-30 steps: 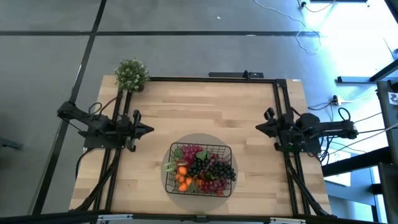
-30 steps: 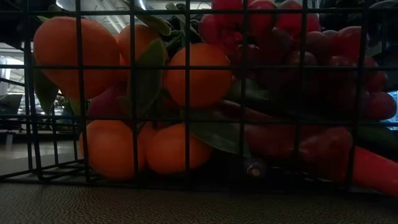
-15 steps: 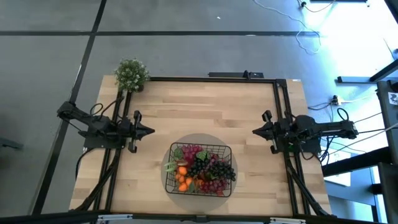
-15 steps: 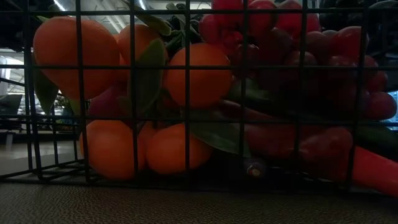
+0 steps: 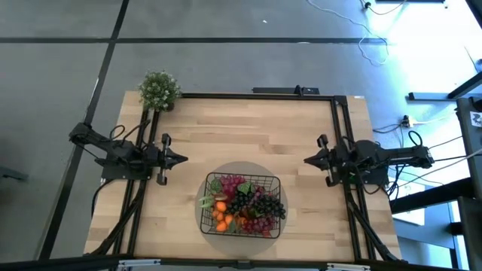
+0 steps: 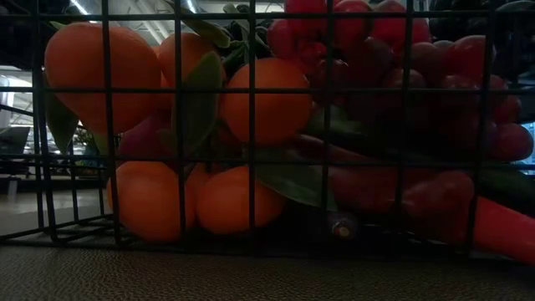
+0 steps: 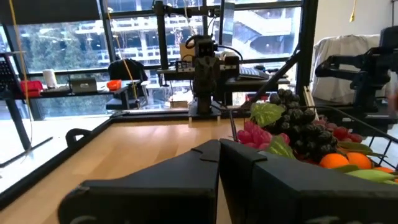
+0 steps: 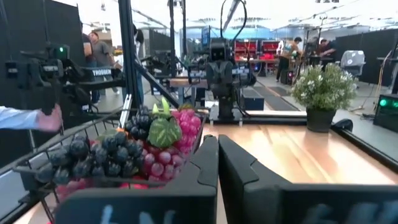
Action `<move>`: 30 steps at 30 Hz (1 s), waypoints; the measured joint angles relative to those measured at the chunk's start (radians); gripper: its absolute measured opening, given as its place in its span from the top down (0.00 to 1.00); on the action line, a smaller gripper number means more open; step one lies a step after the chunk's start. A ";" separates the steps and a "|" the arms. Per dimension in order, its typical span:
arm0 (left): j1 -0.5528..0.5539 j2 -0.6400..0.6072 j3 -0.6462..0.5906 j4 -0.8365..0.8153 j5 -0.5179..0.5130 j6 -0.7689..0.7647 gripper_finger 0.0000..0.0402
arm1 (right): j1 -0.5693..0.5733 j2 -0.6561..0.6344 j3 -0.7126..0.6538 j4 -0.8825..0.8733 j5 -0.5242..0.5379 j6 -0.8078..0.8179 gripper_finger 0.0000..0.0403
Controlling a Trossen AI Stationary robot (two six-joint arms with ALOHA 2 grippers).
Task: Build produce basket
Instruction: Return to Home Position
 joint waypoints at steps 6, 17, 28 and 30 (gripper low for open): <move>0.000 0.002 0.000 0.001 0.000 -0.010 1.00 | 0.000 0.000 0.000 -0.027 0.000 0.000 1.00; 0.000 0.002 0.000 0.002 0.000 -0.012 1.00 | 0.000 0.000 0.000 -0.027 0.001 0.001 1.00; 0.000 0.002 0.000 0.002 0.000 -0.012 1.00 | 0.000 0.000 0.000 -0.027 0.001 0.000 1.00; 0.000 0.002 0.000 0.002 0.000 -0.012 1.00 | 0.000 0.000 0.000 -0.027 0.001 0.000 1.00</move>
